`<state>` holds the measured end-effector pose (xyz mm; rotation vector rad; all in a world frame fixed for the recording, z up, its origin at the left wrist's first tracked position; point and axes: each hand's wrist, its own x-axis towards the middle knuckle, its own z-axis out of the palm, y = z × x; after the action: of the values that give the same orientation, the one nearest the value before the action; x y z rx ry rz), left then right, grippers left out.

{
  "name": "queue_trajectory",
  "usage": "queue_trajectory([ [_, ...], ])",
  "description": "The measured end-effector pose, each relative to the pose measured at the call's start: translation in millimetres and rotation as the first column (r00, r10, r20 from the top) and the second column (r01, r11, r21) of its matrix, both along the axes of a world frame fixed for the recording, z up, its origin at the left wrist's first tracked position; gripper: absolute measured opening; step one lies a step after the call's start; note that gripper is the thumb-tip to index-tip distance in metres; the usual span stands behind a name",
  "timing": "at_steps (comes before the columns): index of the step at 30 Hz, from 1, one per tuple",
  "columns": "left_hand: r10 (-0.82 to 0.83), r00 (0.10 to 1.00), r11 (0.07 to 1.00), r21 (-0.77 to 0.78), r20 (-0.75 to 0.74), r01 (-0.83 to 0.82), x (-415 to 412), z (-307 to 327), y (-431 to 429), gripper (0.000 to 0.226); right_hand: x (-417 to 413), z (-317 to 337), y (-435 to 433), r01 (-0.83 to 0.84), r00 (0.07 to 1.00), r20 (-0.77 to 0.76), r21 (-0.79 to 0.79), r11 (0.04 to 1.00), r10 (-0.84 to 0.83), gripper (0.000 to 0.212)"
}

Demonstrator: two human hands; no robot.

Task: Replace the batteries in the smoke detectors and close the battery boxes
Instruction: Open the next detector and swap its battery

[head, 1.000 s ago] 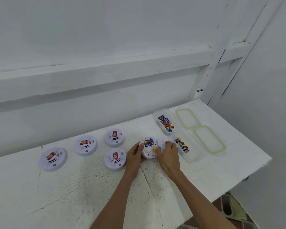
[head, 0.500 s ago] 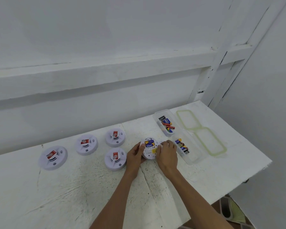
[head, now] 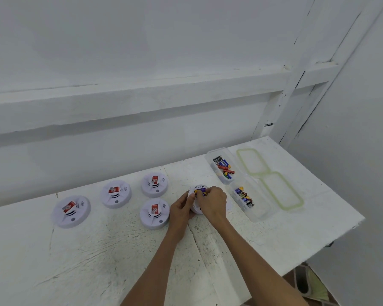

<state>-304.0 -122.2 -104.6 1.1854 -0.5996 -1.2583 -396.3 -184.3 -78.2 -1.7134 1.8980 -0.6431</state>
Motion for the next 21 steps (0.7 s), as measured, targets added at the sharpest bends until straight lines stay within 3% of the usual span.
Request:
queue_trajectory([
  [7, 0.001, 1.000, 1.000, -0.004, 0.012, -0.001, -0.7, 1.1, 1.8, 0.022, -0.2, 8.9, -9.3, 0.063, 0.996, 0.057, 0.044, 0.997, -0.065, 0.041],
  [21, 0.002, 0.996, 1.000, -0.010, 0.088, -0.001, -2.6, 6.4, 4.2, 0.022, 2.2, 12.9, -8.1, 0.114, 0.993, 0.015, 0.035, 0.993, -0.114, 0.024],
])
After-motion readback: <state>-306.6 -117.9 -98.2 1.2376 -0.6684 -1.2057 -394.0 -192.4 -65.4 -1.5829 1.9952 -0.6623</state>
